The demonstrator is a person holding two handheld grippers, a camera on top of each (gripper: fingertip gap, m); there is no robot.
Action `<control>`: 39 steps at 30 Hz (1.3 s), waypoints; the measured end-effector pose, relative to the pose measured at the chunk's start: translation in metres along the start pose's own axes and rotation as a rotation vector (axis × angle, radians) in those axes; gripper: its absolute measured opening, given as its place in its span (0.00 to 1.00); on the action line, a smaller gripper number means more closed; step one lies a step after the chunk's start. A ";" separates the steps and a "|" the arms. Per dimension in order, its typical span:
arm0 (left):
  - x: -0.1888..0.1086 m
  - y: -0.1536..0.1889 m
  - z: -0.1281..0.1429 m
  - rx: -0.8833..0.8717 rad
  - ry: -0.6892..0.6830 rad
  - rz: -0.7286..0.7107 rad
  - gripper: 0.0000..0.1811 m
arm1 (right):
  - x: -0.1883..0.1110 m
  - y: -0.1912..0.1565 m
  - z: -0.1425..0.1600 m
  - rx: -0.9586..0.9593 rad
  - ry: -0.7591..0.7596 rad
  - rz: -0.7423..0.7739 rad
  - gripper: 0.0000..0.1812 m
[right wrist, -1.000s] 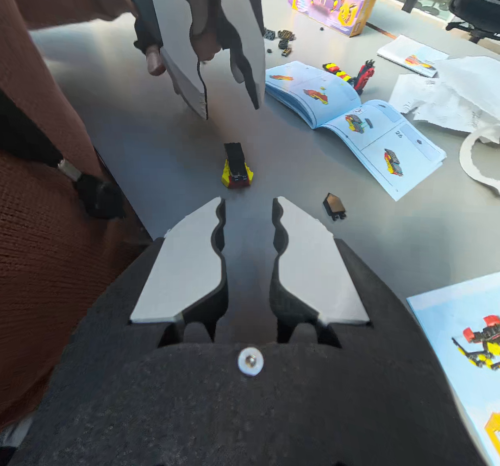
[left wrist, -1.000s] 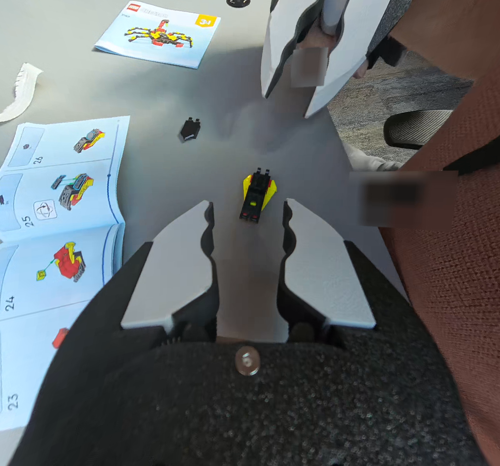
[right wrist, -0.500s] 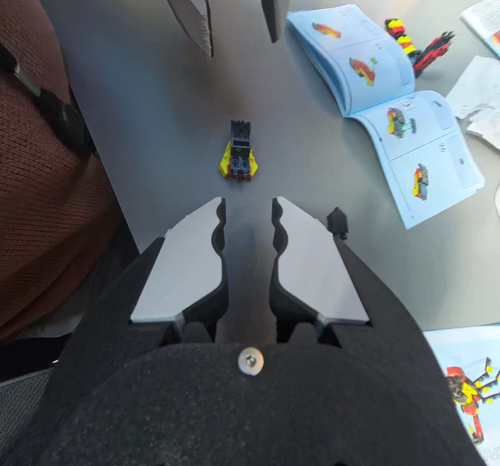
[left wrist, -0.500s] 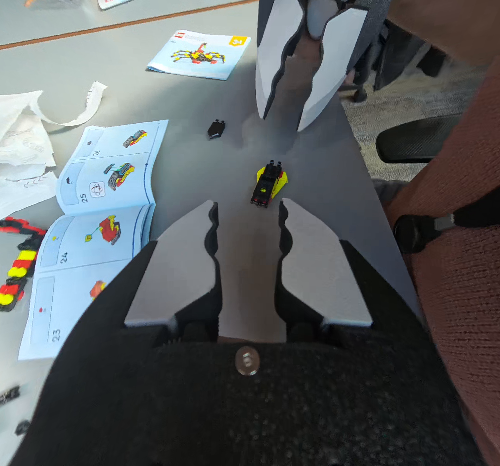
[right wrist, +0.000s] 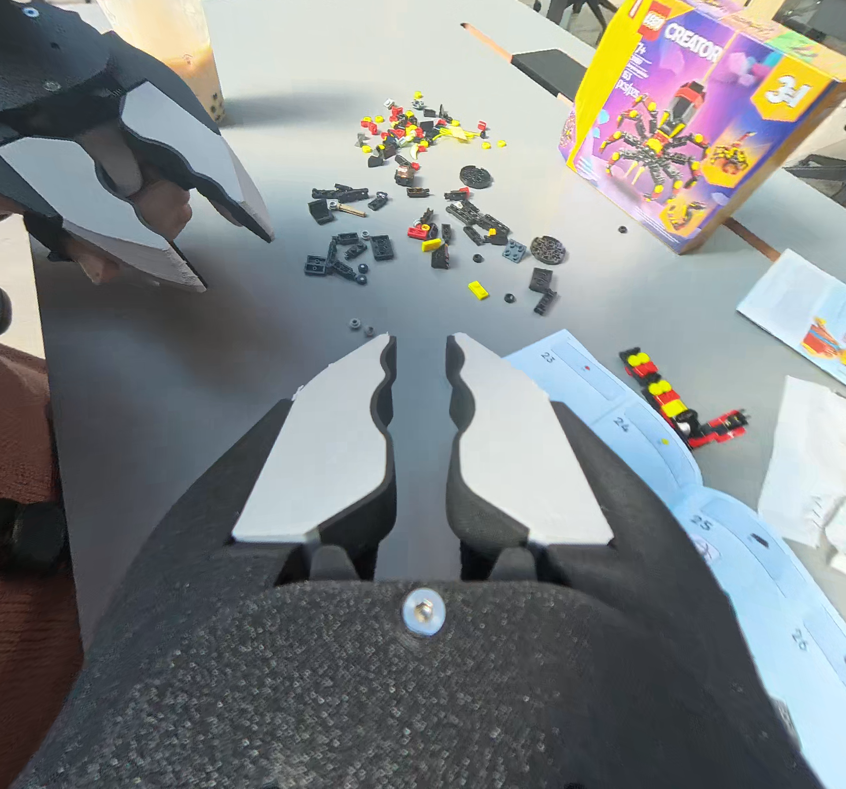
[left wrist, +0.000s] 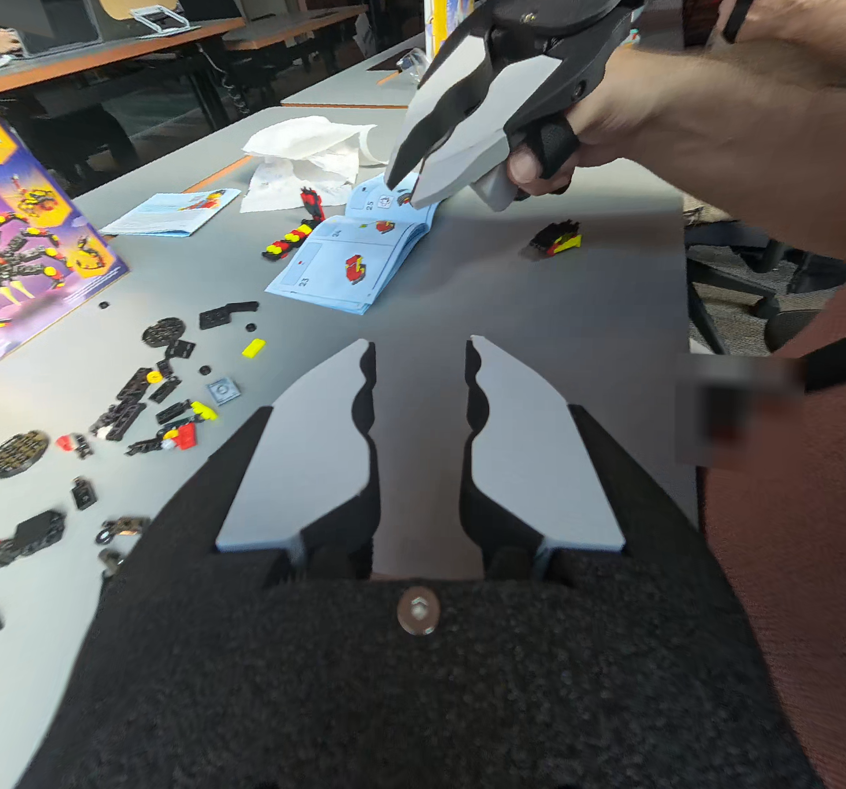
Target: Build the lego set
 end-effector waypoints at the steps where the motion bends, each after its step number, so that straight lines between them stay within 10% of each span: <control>1: -0.010 -0.004 0.004 0.018 -0.014 -0.041 0.20 | 0.014 -0.005 -0.006 -0.023 -0.015 -0.008 0.11; 23: -0.064 -0.041 0.046 0.251 -0.162 -0.295 0.16 | 0.188 0.031 -0.098 -0.444 -0.176 0.026 0.09; 31: -0.069 -0.047 0.043 0.219 -0.112 -0.323 0.12 | 0.143 0.073 -0.050 -0.267 -0.271 0.087 0.01; 39: -0.080 -0.050 0.040 0.188 -0.075 -0.383 0.11 | 0.105 0.014 -0.024 -0.171 -0.178 0.063 0.06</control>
Point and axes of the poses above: each gripper's, where its closed fingertips meet, x out along the fingers, z out of its underside, y = z × x across the jaws, the point moved 6 cm from there along -x, back along the fingers, and after that the axes turned 12 degrees about z, right-handed, at the moved point
